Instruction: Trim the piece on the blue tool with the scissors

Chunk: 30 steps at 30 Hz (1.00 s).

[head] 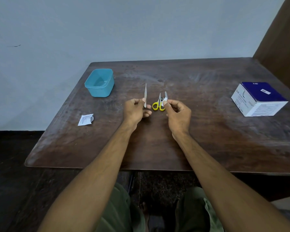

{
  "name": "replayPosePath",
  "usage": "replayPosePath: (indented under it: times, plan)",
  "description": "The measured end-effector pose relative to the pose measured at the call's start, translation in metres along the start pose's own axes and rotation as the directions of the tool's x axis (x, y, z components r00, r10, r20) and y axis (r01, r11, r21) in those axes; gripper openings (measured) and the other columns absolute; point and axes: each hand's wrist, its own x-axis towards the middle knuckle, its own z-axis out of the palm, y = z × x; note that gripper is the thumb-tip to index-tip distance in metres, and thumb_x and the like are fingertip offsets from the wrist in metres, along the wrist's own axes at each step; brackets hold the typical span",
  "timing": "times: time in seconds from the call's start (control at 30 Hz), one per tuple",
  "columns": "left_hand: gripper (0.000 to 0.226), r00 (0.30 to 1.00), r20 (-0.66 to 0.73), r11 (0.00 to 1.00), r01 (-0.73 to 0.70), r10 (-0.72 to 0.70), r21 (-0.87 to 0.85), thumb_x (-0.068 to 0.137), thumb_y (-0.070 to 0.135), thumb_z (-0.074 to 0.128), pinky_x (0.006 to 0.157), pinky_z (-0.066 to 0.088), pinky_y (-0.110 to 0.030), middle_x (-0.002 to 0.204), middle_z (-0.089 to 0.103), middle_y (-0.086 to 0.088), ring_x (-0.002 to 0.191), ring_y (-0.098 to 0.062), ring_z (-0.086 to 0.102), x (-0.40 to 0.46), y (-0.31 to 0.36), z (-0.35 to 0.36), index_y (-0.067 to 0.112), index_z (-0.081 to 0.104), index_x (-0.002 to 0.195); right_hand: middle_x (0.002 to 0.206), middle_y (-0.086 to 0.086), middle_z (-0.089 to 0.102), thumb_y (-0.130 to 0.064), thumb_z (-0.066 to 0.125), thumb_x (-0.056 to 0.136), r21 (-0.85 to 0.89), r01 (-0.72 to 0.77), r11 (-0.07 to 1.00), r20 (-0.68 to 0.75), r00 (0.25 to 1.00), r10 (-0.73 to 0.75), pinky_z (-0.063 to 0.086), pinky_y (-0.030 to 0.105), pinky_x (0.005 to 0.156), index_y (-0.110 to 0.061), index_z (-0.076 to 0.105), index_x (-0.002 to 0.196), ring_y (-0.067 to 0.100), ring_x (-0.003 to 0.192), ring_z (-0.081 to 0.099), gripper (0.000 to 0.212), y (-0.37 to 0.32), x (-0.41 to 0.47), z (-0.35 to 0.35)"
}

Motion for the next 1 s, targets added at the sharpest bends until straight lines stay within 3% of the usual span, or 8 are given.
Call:
replayPosePath:
  times: [0.1, 0.27, 0.43, 0.57, 0.73, 0.87, 1.0]
  plan:
    - [0.012, 0.999, 0.051, 0.995, -0.011, 0.016, -0.098, 0.099, 0.01, 0.051, 0.045, 0.05, -0.016, 0.071, 0.064, -0.012, 0.043, -0.008, 0.06, -0.018, -0.004, 0.0, -0.001, 0.057, 0.098, 0.078, -0.002, 0.073, -0.01, 0.069, 0.085, -0.008, 0.008, 1.0, 0.02, 1.0, -0.008, 0.051, 0.024, 0.067, -0.014, 0.073, 0.085, 0.0, 0.069, 0.063, 0.006, -0.002, -0.003, 0.0]
    - [0.018, 0.994, 0.092, 0.993, -0.043, 0.053, -0.112, 0.097, 0.0, 0.051, 0.061, 0.055, -0.014, 0.082, 0.068, -0.014, 0.059, -0.008, 0.069, -0.027, -0.013, 0.003, -0.007, 0.058, 0.112, 0.075, -0.009, 0.072, -0.009, 0.071, 0.083, -0.021, 0.031, 0.999, 0.055, 0.998, -0.029, 0.051, 0.025, 0.068, -0.016, 0.075, 0.082, -0.001, 0.066, 0.062, 0.008, -0.004, -0.009, 0.0]
    - [0.026, 0.982, 0.131, 0.986, -0.122, 0.137, -0.116, 0.096, -0.006, 0.049, 0.072, 0.054, -0.013, 0.095, 0.07, -0.013, 0.075, -0.006, 0.07, -0.032, -0.016, 0.001, -0.005, 0.058, 0.12, 0.077, -0.007, 0.073, -0.007, 0.073, 0.082, -0.088, 0.101, 0.991, 0.13, 0.988, -0.089, 0.051, 0.018, 0.07, -0.009, 0.075, 0.086, 0.005, 0.071, 0.069, 0.006, -0.005, -0.012, 0.004]
    - [0.031, 0.977, 0.149, 0.984, -0.136, 0.153, -0.115, 0.095, -0.004, 0.052, 0.075, 0.055, -0.016, 0.099, 0.071, -0.011, 0.086, -0.011, 0.07, -0.031, -0.019, 0.0, -0.001, 0.056, 0.126, 0.077, -0.001, 0.073, -0.012, 0.074, 0.081, -0.15, 0.139, 0.979, 0.182, 0.977, -0.111, 0.055, 0.025, 0.068, -0.01, 0.075, 0.083, 0.013, 0.068, 0.07, 0.002, -0.003, -0.013, 0.008]
    - [0.022, 0.971, 0.138, 0.978, -0.186, 0.197, -0.09, 0.095, -0.001, 0.055, 0.073, 0.056, -0.018, 0.091, 0.072, -0.004, 0.082, -0.008, 0.071, -0.034, -0.02, 0.003, 0.004, 0.064, 0.114, 0.071, 0.002, 0.072, -0.011, 0.073, 0.083, -0.195, 0.15, 0.969, 0.151, 0.981, -0.121, 0.056, 0.026, 0.061, -0.008, 0.073, 0.083, 0.016, 0.063, 0.069, 0.003, -0.001, -0.015, 0.012]
    - [0.02, 0.971, 0.128, 0.979, -0.198, 0.202, -0.044, 0.094, -0.002, 0.055, 0.069, 0.055, -0.016, 0.086, 0.073, -0.004, 0.074, -0.008, 0.071, -0.031, -0.023, 0.003, 0.001, 0.066, 0.111, 0.074, 0.0, 0.072, -0.021, 0.074, 0.082, -0.251, 0.14, 0.958, 0.097, 0.988, -0.118, 0.059, 0.037, 0.062, -0.023, 0.071, 0.079, 0.017, 0.066, 0.07, 0.004, 0.0, -0.011, 0.016]
    - [0.016, 0.979, 0.107, 0.984, -0.165, 0.171, -0.062, 0.094, -0.001, 0.055, 0.068, 0.056, -0.017, 0.083, 0.072, -0.009, 0.07, -0.012, 0.07, -0.03, -0.023, 0.005, 0.0, 0.067, 0.106, 0.077, 0.001, 0.068, -0.025, 0.075, 0.081, -0.262, 0.156, 0.952, 0.019, 0.987, -0.157, 0.057, 0.032, 0.056, -0.033, 0.065, 0.069, 0.014, 0.062, 0.067, 0.017, -0.01, -0.006, 0.022]
